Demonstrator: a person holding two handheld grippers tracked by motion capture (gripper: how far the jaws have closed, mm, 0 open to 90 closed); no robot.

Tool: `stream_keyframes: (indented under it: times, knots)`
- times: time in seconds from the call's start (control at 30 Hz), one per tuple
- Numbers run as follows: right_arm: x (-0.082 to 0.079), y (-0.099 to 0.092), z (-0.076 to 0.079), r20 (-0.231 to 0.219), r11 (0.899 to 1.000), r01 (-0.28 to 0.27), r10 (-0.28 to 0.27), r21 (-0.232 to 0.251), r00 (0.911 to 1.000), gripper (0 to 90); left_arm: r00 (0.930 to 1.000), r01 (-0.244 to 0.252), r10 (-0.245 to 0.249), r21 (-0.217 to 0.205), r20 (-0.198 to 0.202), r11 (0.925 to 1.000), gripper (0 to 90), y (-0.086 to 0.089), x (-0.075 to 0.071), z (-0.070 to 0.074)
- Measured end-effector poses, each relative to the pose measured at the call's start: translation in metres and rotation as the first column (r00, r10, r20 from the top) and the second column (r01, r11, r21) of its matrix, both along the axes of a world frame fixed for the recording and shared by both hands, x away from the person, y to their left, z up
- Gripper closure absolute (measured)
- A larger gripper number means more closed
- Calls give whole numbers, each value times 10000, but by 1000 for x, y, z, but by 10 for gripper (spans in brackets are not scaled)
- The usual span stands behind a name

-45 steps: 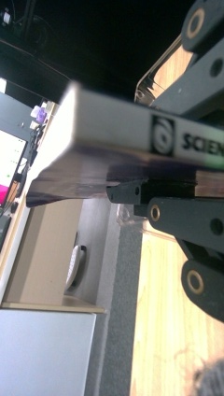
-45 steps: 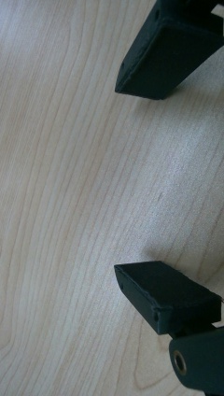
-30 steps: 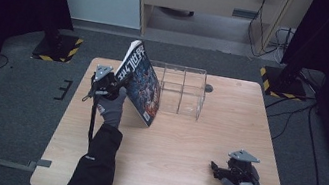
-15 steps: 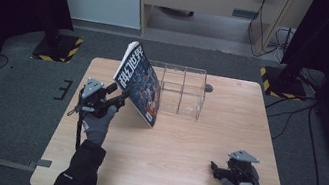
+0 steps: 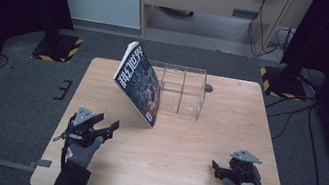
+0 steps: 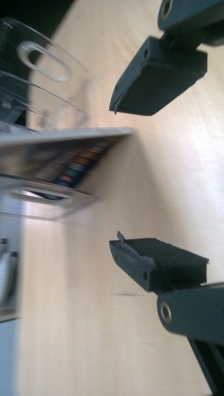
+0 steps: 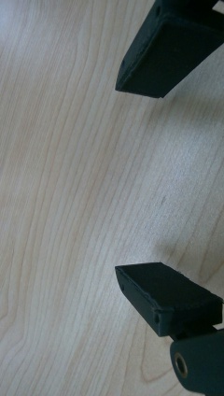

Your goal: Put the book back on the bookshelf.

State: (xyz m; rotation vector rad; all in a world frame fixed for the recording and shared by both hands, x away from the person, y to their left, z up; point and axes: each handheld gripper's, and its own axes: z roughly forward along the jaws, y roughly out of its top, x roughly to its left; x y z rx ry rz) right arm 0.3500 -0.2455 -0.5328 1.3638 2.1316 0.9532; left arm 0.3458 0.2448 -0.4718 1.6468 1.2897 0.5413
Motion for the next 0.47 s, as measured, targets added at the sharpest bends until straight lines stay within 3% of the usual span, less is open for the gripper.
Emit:
stream_keyframes:
  times: [0.1, 0.17, 0.27, 0.4, 0.47]
  knots:
    - [1, -3, 0, -113, 9999, 125, -125, 20, 9999, 98, 9990, -61, 72, 251, -447, 9997, 257, 3, -3, -13]
    - [1, -4, 0, -151, 9997, 259, -259, 42, 9996, 95, 9950, 52, -3, 486, -1000, 9988, 247, 6, -1, -22]
    - [2, -6, 0, -125, 9995, 328, -328, 23, 9994, 89, 9902, -18, 118, 715, -1394, 9974, 224, 8, -1, -31]
    - [2, -8, 1, -149, 9990, 447, -447, 2, 9989, 82, 9812, -175, 430, 1351, -1882, 9907, 213, 12, -2, -45]
    - [2, -8, 1, -104, 9987, 516, -516, -21, 9986, 79, 9798, -185, 531, 1769, -1929, 9841, 210, 13, -3, -51]
